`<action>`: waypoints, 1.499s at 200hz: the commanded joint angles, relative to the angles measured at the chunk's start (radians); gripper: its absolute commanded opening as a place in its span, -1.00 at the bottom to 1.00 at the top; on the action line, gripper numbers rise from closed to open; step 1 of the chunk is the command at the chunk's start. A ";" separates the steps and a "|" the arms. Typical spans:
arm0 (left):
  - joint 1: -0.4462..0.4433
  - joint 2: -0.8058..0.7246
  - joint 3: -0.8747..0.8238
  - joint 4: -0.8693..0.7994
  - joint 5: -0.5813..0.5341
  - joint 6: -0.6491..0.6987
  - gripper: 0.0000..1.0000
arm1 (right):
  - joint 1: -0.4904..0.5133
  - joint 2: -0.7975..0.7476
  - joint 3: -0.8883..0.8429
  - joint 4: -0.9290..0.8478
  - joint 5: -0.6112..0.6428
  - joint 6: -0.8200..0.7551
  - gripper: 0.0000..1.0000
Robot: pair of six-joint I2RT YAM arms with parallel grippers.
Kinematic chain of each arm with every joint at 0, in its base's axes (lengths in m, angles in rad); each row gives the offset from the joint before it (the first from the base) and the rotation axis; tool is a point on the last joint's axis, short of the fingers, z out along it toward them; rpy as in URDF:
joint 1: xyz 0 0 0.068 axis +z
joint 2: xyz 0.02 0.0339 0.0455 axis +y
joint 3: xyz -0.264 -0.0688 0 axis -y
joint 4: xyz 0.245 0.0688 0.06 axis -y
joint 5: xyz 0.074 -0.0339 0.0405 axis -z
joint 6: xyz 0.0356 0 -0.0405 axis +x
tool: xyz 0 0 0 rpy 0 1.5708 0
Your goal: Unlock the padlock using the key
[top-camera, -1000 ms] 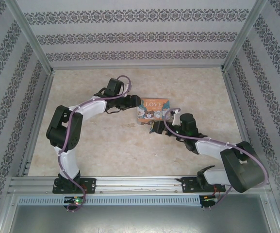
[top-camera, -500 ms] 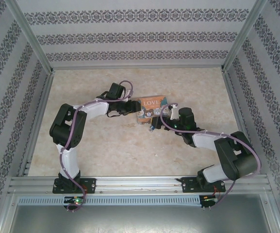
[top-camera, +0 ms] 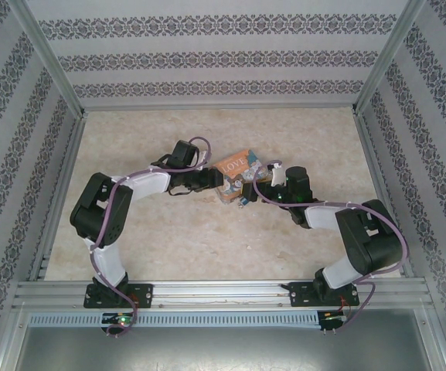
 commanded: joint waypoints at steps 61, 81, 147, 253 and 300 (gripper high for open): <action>-0.018 -0.115 0.026 -0.064 -0.021 -0.018 0.05 | -0.027 -0.121 -0.107 0.021 -0.056 0.035 0.85; -0.019 -0.130 0.025 -0.026 0.008 -0.049 0.00 | -0.028 -0.109 -0.124 0.033 -0.088 0.053 0.73; -0.045 -0.058 0.123 -0.013 0.092 -0.078 -0.29 | -0.022 0.048 -0.119 0.224 -0.131 0.124 0.47; -0.057 0.095 0.251 -0.061 0.106 -0.051 -0.43 | -0.009 0.246 -0.056 0.369 -0.150 0.154 0.37; -0.057 0.129 0.255 -0.083 0.086 -0.036 -0.45 | -0.003 0.265 -0.037 0.379 -0.180 0.158 0.30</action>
